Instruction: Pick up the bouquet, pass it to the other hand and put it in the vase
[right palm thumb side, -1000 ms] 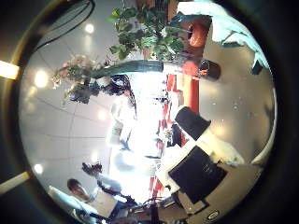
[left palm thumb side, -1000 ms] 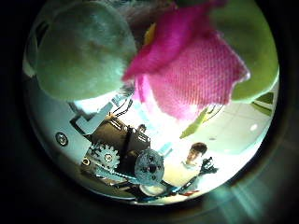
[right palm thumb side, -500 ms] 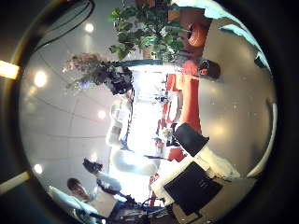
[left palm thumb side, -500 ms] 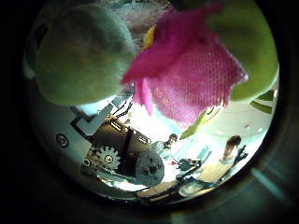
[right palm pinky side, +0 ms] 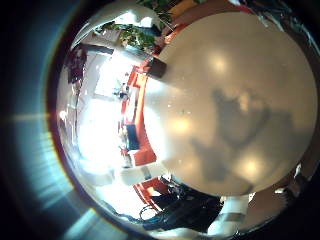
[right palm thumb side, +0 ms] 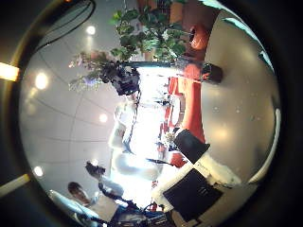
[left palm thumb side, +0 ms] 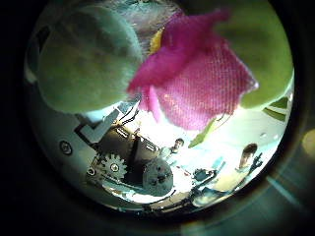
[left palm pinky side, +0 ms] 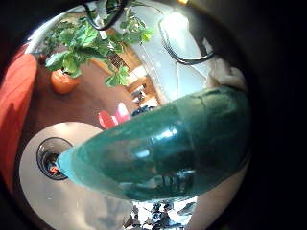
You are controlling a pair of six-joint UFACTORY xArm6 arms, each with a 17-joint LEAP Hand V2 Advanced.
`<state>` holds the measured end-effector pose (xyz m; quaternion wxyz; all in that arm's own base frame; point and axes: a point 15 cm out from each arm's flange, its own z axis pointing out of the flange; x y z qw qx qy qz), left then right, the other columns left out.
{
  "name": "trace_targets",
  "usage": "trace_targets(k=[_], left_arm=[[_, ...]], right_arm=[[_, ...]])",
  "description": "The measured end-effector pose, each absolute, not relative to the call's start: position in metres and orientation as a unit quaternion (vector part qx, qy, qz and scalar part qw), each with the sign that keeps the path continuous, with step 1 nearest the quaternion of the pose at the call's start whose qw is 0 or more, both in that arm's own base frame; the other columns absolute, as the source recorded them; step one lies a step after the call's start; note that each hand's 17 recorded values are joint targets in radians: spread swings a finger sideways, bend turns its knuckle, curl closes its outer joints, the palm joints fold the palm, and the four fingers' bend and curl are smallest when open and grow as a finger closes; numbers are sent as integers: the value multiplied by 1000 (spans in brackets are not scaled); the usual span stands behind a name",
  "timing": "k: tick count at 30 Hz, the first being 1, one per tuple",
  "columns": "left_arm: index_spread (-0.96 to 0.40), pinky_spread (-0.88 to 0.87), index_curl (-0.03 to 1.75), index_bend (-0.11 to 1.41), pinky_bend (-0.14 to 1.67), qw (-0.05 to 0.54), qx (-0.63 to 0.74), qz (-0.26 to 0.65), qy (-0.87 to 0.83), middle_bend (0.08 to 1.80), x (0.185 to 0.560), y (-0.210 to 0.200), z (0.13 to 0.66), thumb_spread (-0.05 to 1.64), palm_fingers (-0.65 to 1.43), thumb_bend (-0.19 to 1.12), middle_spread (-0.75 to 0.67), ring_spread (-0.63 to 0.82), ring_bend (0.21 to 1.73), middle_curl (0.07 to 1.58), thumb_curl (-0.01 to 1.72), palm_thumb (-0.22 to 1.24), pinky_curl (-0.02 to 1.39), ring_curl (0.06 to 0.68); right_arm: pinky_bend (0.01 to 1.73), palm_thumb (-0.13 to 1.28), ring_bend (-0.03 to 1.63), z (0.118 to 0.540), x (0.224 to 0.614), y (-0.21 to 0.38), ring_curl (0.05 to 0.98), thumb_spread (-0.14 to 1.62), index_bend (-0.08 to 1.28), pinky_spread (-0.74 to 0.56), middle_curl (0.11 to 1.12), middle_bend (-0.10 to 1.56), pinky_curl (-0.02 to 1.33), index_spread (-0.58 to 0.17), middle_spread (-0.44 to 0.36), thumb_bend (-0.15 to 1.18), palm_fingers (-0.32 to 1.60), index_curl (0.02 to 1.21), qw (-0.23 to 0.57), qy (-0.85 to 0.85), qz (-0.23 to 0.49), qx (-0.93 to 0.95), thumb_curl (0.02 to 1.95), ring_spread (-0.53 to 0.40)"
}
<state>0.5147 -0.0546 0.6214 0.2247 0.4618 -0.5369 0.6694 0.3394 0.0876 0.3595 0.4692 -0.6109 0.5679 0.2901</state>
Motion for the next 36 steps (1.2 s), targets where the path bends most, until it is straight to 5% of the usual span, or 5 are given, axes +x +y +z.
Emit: trace_targets(k=[26, 36], left_arm=[[-709, -619, 1393, 726, 1212, 262, 476, 661, -518, 1188, 569, -50, 557, 1120, 877, 167, -526, -380, 1668, 1058, 1072, 1075, 1287, 616], [-700, -625, 1405, 666, 1202, 280, 473, 659, -514, 1154, 569, -52, 518, 1040, 876, -17, -538, -380, 1640, 1068, 945, 931, 1240, 602]], right_arm=[[727, 702, 652, 358, 339, 87, 234, 1031, 157, 435, 351, 280, 315, -347, 12, -23, 134, 285, 468, 569, 291, -610, 513, 116], [690, 702, 637, 357, 339, 87, 227, 1034, 169, 439, 349, 265, 285, -349, 12, -23, 162, 292, 469, 567, 290, -612, 512, 113]])
